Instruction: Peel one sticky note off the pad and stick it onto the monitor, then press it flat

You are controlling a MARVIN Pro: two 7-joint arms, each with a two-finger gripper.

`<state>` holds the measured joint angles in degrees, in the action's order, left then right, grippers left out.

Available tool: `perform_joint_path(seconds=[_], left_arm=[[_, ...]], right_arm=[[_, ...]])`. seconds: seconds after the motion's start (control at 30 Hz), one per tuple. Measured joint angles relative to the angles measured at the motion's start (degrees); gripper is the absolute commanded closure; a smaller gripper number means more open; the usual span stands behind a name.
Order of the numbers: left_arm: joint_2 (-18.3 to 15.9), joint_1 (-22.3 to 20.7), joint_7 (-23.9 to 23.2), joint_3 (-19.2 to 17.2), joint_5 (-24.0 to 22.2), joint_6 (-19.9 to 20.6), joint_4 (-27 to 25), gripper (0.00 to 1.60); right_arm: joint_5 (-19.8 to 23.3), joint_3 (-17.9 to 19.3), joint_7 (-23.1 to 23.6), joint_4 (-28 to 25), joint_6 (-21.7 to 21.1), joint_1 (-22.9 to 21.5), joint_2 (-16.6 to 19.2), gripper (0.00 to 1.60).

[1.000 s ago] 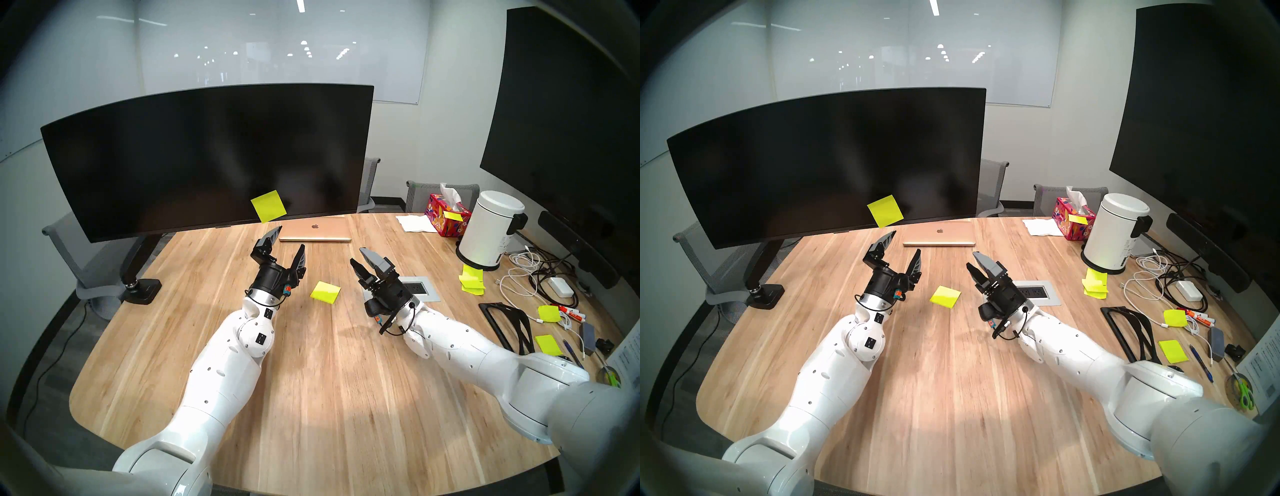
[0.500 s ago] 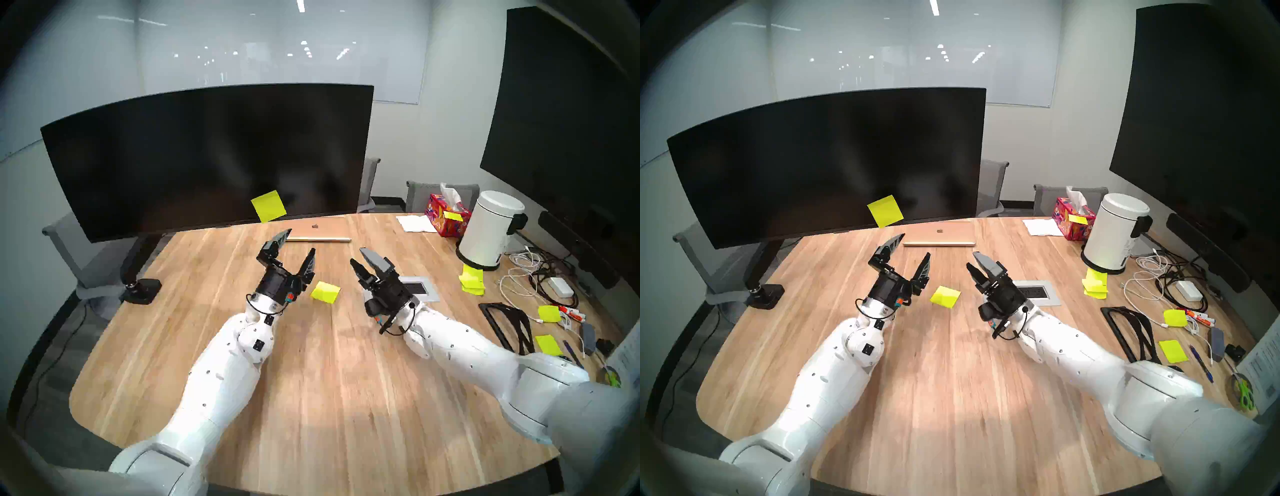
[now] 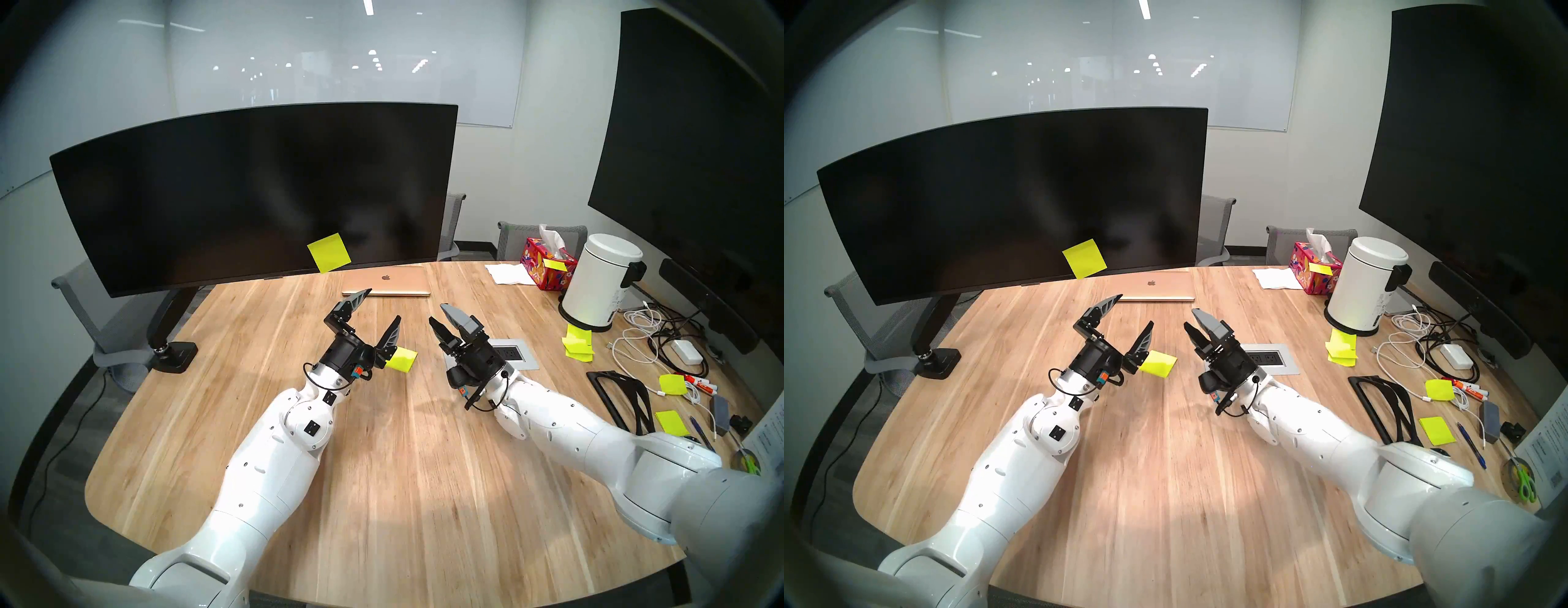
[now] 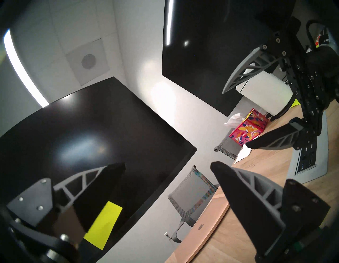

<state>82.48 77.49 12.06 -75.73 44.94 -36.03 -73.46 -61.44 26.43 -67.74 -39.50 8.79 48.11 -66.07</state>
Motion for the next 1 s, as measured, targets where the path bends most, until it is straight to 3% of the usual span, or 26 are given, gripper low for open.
perform_joint_path(seconds=[1.0], left_arm=[[0.61,0.19,-0.32,-0.98,-0.58,0.02,-0.73,0.00]], right_arm=[[0.00,0.03,0.01,-0.01,0.00,0.02,0.00,0.00]])
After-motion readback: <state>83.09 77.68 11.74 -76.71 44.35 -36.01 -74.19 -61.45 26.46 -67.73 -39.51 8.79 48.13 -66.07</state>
